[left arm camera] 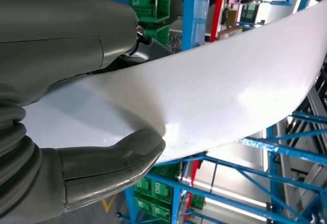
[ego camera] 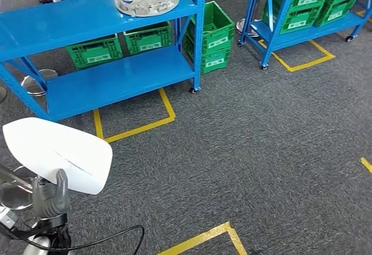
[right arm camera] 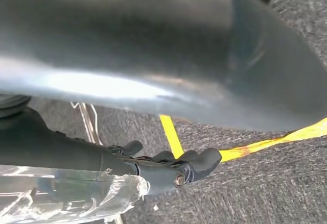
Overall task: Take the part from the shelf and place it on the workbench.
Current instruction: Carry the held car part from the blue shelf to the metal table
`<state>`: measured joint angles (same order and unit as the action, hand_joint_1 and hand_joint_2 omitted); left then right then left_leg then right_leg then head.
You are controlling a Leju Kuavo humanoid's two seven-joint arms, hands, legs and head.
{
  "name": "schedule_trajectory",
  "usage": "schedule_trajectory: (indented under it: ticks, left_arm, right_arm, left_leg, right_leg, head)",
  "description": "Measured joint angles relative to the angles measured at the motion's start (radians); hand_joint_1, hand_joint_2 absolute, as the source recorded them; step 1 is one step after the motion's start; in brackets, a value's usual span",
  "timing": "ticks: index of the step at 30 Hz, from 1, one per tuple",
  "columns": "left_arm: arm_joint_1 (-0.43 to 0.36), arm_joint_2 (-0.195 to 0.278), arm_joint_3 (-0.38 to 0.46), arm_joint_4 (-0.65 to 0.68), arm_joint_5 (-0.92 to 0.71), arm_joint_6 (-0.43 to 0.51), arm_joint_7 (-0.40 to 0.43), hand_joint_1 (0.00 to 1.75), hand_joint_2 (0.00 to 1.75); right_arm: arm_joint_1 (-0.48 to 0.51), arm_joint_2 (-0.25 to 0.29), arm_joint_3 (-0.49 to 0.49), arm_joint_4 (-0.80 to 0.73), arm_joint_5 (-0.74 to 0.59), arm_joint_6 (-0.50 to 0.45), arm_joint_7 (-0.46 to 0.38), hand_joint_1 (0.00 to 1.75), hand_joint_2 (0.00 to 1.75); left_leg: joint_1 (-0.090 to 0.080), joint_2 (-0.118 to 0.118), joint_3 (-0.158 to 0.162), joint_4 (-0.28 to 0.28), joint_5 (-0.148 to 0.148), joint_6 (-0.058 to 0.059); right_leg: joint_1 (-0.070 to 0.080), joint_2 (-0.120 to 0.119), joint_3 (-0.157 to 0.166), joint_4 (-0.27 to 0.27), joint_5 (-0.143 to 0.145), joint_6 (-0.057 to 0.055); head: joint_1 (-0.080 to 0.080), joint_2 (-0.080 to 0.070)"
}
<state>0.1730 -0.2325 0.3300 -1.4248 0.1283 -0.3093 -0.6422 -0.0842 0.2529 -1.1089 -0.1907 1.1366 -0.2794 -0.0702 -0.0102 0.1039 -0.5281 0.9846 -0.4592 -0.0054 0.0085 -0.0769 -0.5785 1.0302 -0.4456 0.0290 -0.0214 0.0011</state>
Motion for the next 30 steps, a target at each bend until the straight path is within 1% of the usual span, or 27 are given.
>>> schedule_trajectory:
  ticks: [2,3,4,6,7,8,9,10,11,12,13,15,16,17,18,19,20,21,22,23,24,25,26,27,28,29,30]
  left_arm:
    - [-0.002,-0.008,0.004,-0.007,-0.046,0.047,-0.008,1.75,1.75]
    - [-0.004,-0.012,0.004,-0.011,-0.068,0.07,-0.011,1.75,1.75]
    - [-0.006,-0.014,0.004,-0.015,-0.084,0.086,-0.011,1.75,1.75]
    - [-0.008,-0.016,0.004,-0.017,-0.1,0.098,-0.008,1.75,1.75]
    - [-0.008,-0.016,0.004,-0.017,-0.106,0.099,-0.005,1.75,1.75]
    - [-0.007,-0.017,0.003,-0.017,-0.111,0.098,-0.003,1.75,1.75]
    - [-0.008,-0.016,0.003,-0.017,-0.116,0.096,-0.002,1.75,1.75]
    - [-0.008,-0.016,0.002,-0.017,-0.124,0.093,-0.002,1.75,1.75]
    - [-0.009,-0.014,0.001,-0.017,-0.137,0.097,-0.004,1.75,1.75]
    - [-0.01,-0.012,-0.001,-0.017,-0.156,0.107,-0.01,1.75,1.75]
    - [-0.013,-0.01,-0.004,-0.016,-0.178,0.122,-0.016,1.75,1.75]
    - [-0.017,-0.008,-0.01,-0.014,-0.218,0.149,-0.027,1.75,1.75]
    - [-0.018,-0.006,-0.016,-0.012,-0.232,0.151,-0.03,1.75,1.75]
    - [-0.019,-0.004,-0.022,-0.011,-0.244,0.147,-0.031,1.75,1.75]
    - [-0.02,0.0,-0.029,-0.01,-0.256,0.141,-0.032,1.75,1.75]
    - [-0.019,0.004,-0.038,-0.011,-0.265,0.134,-0.032,1.75,1.75]
    - [-0.016,0.011,-0.047,-0.012,-0.271,0.128,-0.033,1.75,1.75]
    - [-0.012,0.018,-0.056,-0.015,-0.277,0.127,-0.033,1.75,1.75]
    - [-0.006,0.028,-0.065,-0.017,-0.286,0.138,-0.033,1.75,1.75]
    - [0.001,0.043,-0.075,-0.021,-0.3,0.165,-0.033,1.75,1.75]
    - [0.006,0.058,-0.087,-0.026,-0.316,0.204,-0.033,1.75,1.75]
    - [0.01,0.076,-0.101,-0.031,-0.332,0.246,-0.033,1.75,1.75]
    - [0.013,0.094,-0.115,-0.037,-0.343,0.279,-0.033,1.75,1.75]
    - [0.014,0.107,-0.127,-0.041,-0.348,0.299,-0.033,1.75,1.75]
    - [0.015,0.12,-0.138,-0.045,-0.351,0.308,-0.033,1.75,1.75]
    - [0.017,0.13,-0.146,-0.049,-0.352,0.314,-0.033,1.75,1.75]
    - [0.019,0.139,-0.152,-0.052,-0.35,0.319,-0.033,1.75,1.75]
  right_arm:
    - [0.0,0.0,0.0,0.0,0.005,-0.001,-0.001,0.0,0.0]
    - [0.001,0.0,0.001,0.0,0.007,-0.003,-0.003,0.0,0.0]
    - [0.001,0.0,0.002,0.0,0.01,-0.007,-0.005,0.0,0.0]
    - [-0.002,0.0,0.004,0.0,0.015,-0.012,-0.01,0.0,0.0]
    - [-0.004,0.0,0.004,0.0,0.017,-0.014,-0.012,0.0,0.0]
    - [-0.004,0.0,0.004,0.0,0.02,-0.014,-0.013,0.0,0.0]
    - [-0.003,0.0,0.005,0.0,0.021,-0.014,-0.013,0.0,0.0]
    - [-0.002,0.0,0.005,0.0,0.022,-0.014,-0.012,0.0,0.0]
    - [-0.001,0.0,0.005,0.0,0.023,-0.013,-0.009,0.0,0.0]
    - [-0.001,0.0,0.006,0.0,0.025,-0.013,-0.006,0.0,0.0]
    - [-0.002,0.0,0.007,0.0,0.026,-0.013,-0.003,0.0,0.0]
    - [-0.004,0.0,0.01,0.0,0.027,-0.014,0.002,0.0,0.0]
    - [-0.002,0.0,0.011,0.0,0.027,-0.015,0.003,0.0,0.0]
    - [0.0,0.0,0.012,0.0,0.027,-0.015,0.004,0.0,0.0]
    - [0.005,0.0,0.012,0.0,0.028,-0.016,0.004,0.0,0.0]
    - [0.008,0.0,0.013,0.0,0.03,-0.016,0.003,0.0,0.0]
    - [0.009,0.0,0.014,0.0,0.033,-0.016,0.001,0.0,0.0]
    - [0.007,0.0,0.015,0.0,0.037,-0.015,-0.002,0.0,0.0]
    - [0.004,0.0,0.017,0.0,0.042,-0.014,-0.007,0.0,0.0]
    - [0.002,0.0,0.019,0.0,0.048,-0.013,-0.013,0.0,0.0]
    - [0.001,0.0,0.022,0.0,0.052,-0.01,-0.019,0.0,0.0]
    - [0.002,0.0,0.026,0.0,0.056,-0.008,-0.024,0.0,0.0]
    - [0.003,-0.001,0.029,0.0,0.059,-0.006,-0.027,0.0,0.0]
    - [0.003,-0.001,0.032,0.0,0.061,-0.005,-0.029,0.0,0.0]
    - [0.002,-0.001,0.035,0.0,0.062,-0.004,-0.03,0.0,0.0]
    - [0.0,-0.001,0.037,0.0,0.062,-0.003,-0.031,0.0,0.0]
    - [-0.001,-0.001,0.038,0.0,0.063,-0.002,-0.031,0.0,0.0]
  left_leg:
    - [-0.001,0.016,0.0,-0.001,0.0,-0.011]
    - [0.001,0.008,-0.001,0.003,-0.005,-0.017]
    - [0.003,-0.014,-0.008,0.019,-0.02,-0.024]
    - [0.008,-0.072,-0.048,0.112,-0.079,-0.035]
    - [0.01,-0.088,-0.079,0.179,-0.113,-0.038]
    - [0.012,-0.093,-0.107,0.237,-0.135,-0.04]
    - [0.014,-0.095,-0.124,0.269,-0.139,-0.042]
    - [0.015,-0.096,-0.124,0.266,-0.123,-0.043]
    - [0.018,-0.101,-0.106,0.227,-0.09,-0.044]
    - [0.022,-0.115,-0.075,0.164,-0.052,-0.045]
    - [0.027,-0.14,-0.043,0.098,-0.024,-0.046]
    - [0.033,-0.179,-0.006,0.015,-0.004,-0.042]
    - [0.032,-0.184,-0.004,0.003,-0.007,-0.037]
    - [0.032,-0.174,-0.005,0.002,-0.006,-0.029]
    - [0.032,-0.162,-0.006,0.0,-0.003,-0.021]
    - [0.032,-0.151,-0.006,-0.001,0.0,-0.013]
    - [0.032,-0.138,-0.006,-0.003,0.002,-0.006]
    - [0.029,-0.123,-0.006,-0.003,0.003,-0.001]
    - [0.026,-0.108,-0.006,-0.003,0.003,0.002]
    - [0.023,-0.092,-0.006,-0.003,0.002,0.003]
    - [0.021,-0.077,-0.006,-0.003,0.002,0.004]
    - [0.02,-0.062,-0.006,-0.003,0.002,0.004]
    - [0.019,-0.05,-0.005,-0.002,0.001,0.003]
    - [0.018,-0.038,-0.003,-0.002,-0.001,0.001]
    - [0.016,-0.028,0.0,-0.001,-0.003,-0.002]
    - [0.013,-0.019,0.002,0.0,-0.006,-0.007]
    - [0.01,-0.011,0.004,0.001,-0.007,-0.012]
  right_leg:
    - [0.001,0.021,-0.007,-0.002,0.005,-0.013]
    - [-0.001,0.032,-0.009,-0.005,0.009,-0.019]
    - [-0.004,0.044,-0.011,-0.008,0.013,-0.024]
    - [-0.011,0.068,-0.015,-0.011,0.021,-0.032]
    - [-0.012,0.081,-0.019,-0.011,0.024,-0.034]
    - [-0.013,0.096,-0.022,-0.01,0.026,-0.035]
    - [-0.014,0.111,-0.025,-0.01,0.029,-0.034]
    - [-0.016,0.127,-0.027,-0.01,0.032,-0.031]
    - [-0.018,0.144,-0.029,-0.01,0.034,-0.028]
    - [-0.02,0.159,-0.03,-0.009,0.037,-0.024]
    - [-0.02,0.174,-0.033,-0.007,0.039,-0.018]
    - [-0.021,0.2,-0.044,-0.005,0.046,-0.004]
    - [-0.022,0.211,-0.05,-0.007,0.051,0.004]
    - [-0.024,0.222,-0.056,-0.01,0.056,0.011]
    - [-0.025,0.217,-0.061,-0.01,0.057,0.017]
    - [-0.024,0.197,-0.069,0.002,0.048,0.021]
    - [-0.022,0.166,-0.085,0.035,0.026,0.024]
    - [-0.02,0.13,-0.109,0.091,-0.008,0.026]
    - [-0.019,0.104,-0.141,0.162,-0.046,0.027]
    - [-0.019,0.092,-0.169,0.23,-0.077,0.028]
    - [-0.02,0.086,-0.185,0.274,-0.092,0.028]
    - [-0.019,0.083,-0.182,0.28,-0.088,0.027]
    - [-0.019,0.078,-0.156,0.242,-0.067,0.026]
    - [-0.019,0.065,-0.114,0.176,-0.037,0.024]
    - [-0.015,0.04,-0.072,0.105,-0.016,0.02]
    - [-0.013,0.021,-0.038,0.049,0.0,0.015]
    - [-0.011,0.009,-0.022,0.018,0.005,0.009]
  head:
    - [-0.001,0.0]
    - [-0.001,0.0]
    - [-0.002,0.0]
    - [-0.005,0.0]
    - [-0.006,0.0]
    - [-0.006,0.0]
    - [-0.006,0.0]
    - [-0.006,0.0]
    - [-0.006,0.0]
    - [-0.006,0.0]
    - [-0.006,0.0]
    - [-0.007,0.0]
    - [-0.007,0.0]
    - [-0.006,0.0]
    - [-0.006,0.0]
    - [-0.003,0.0]
    - [0.0,0.0]
    - [0.004,0.0]
    - [0.007,0.0]
    - [0.007,0.0]
    - [0.007,0.0]
    - [0.007,0.0]
    - [0.007,0.0]
    - [0.007,0.0]
    - [0.008,0.0]
    - [0.007,0.0]
    - [0.006,0.0]
